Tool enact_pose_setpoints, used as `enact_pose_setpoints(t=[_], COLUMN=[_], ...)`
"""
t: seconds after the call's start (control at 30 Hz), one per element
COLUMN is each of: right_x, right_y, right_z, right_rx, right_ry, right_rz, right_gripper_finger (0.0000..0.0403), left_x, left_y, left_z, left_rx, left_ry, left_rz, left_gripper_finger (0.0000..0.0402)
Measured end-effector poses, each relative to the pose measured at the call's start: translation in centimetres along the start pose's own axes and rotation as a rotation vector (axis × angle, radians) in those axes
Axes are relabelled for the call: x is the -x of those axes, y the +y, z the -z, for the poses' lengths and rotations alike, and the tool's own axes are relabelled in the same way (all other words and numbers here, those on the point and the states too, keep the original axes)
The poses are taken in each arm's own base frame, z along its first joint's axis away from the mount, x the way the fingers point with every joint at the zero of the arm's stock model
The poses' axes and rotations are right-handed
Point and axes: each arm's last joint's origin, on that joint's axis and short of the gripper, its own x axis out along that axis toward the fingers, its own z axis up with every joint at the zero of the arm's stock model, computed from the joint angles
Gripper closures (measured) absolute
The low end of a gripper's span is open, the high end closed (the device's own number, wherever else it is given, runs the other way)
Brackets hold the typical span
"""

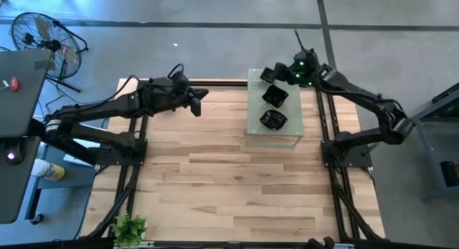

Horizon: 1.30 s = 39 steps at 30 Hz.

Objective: Pick & Place Mini shaped plates
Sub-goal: Stack the black distorted square plate on the black distorted square plate on the shelf

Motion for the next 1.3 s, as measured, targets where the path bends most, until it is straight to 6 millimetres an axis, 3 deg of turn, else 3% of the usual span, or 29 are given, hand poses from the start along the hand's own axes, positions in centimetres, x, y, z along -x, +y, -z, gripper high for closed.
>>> enact_pose_setpoints(t=[0.17,0.33,0.5,0.77,0.9,1.1,1.3], right_x=[3.0,6.0,8.0,8.4,8.4,8.4,8.4], right_y=[0.5,1.5,2.2,2.6,2.8,2.8,2.8], right_z=[-0.1,0.4,0.8,1.0,1.2,1.3,1.3], right_rx=[0.161,0.276,0.314,0.349,0.36,0.375,0.384], right_ry=[-0.003,-0.047,-0.097,-0.107,-0.099,-0.097,-0.1], right_rz=[-0.071,-0.158,-0.208,-0.24,-0.25,-0.256,-0.255], right_gripper_finger=[0.0346,0.0395,0.039,0.0401,0.0397,0.0401,0.04], left_x=[-0.4,-0.7,-2.0,-5.8,-6.9,-7.8,-8.9], left_y=[2.8,6.7,9.8,14.3,16.8,19.1,20.5], left_z=[0.0,1.2,3.2,5.9,6.9,7.8,9.0], left_rx=[0.006,0.026,0.064,0.2,0.29,0.281,0.283], left_ry=[0.09,0.314,0.555,0.758,0.791,0.79,0.833], left_rz=[-0.115,-0.283,-0.429,-0.55,-0.652,-0.816,-0.831], left_gripper_finger=[0.0398,0.0399,0.0399,0.0389,0.0345,0.0263,0.0254])
